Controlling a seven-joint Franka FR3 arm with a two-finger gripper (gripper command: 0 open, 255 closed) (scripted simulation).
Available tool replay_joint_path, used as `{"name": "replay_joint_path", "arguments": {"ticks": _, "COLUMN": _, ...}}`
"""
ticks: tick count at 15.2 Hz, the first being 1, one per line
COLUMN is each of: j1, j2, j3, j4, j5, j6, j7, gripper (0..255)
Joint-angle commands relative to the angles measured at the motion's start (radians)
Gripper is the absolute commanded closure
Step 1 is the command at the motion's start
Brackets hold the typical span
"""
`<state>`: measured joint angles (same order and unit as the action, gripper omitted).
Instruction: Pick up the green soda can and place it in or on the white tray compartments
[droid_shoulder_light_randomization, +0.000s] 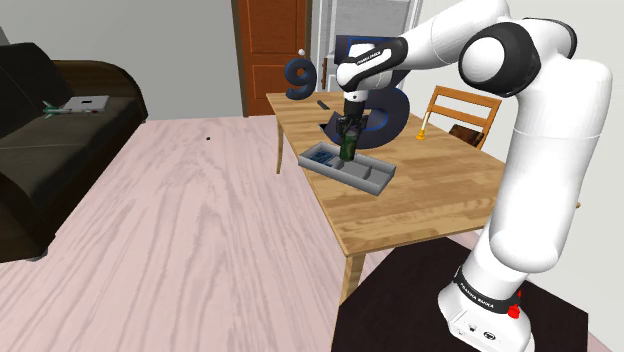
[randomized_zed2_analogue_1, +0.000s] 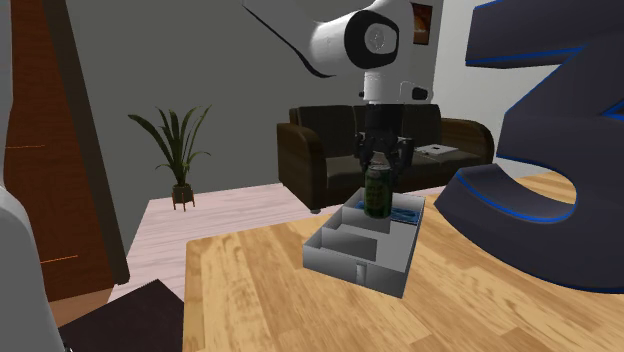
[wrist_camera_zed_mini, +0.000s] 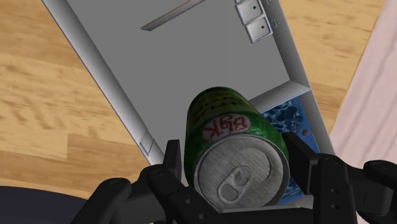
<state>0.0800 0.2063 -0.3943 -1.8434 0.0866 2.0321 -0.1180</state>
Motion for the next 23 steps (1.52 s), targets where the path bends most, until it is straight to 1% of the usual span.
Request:
{"name": "replay_joint_path", "arguments": {"ticks": 1, "j1": 0.0, "j2": 0.002, "j3": 0.001, "j4": -0.01, "j5": 0.001, "j6": 0.012, "j7": 0.0, "gripper": 255}}
{"name": "replay_joint_path", "arguments": {"ticks": 8, "j1": 0.0, "j2": 0.002, "j3": 0.001, "j4": -0.01, "j5": 0.001, "j6": 0.012, "j7": -0.001, "gripper": 255}}
{"name": "replay_joint_path", "arguments": {"ticks": 9, "j1": 0.0, "j2": 0.001, "j3": 0.001, "j4": -0.011, "j5": 0.001, "j6": 0.013, "j7": -0.001, "gripper": 0}}
{"name": "replay_joint_path", "arguments": {"ticks": 14, "j1": 0.0, "j2": 0.002, "j3": 0.001, "j4": -0.01, "j5": 0.001, "j6": 0.012, "j7": -0.001, "gripper": 0}}
{"name": "replay_joint_path", "arguments": {"ticks": 18, "j1": 0.003, "j2": -0.032, "j3": -0.003, "j4": 0.077, "j5": -0.016, "j6": -0.105, "j7": 0.011, "gripper": 0}}
{"name": "replay_joint_path", "arguments": {"ticks": 23, "j1": 0.003, "j2": -0.032, "j3": -0.003, "j4": 0.077, "j5": -0.016, "j6": -0.105, "j7": 0.011, "gripper": 0}}
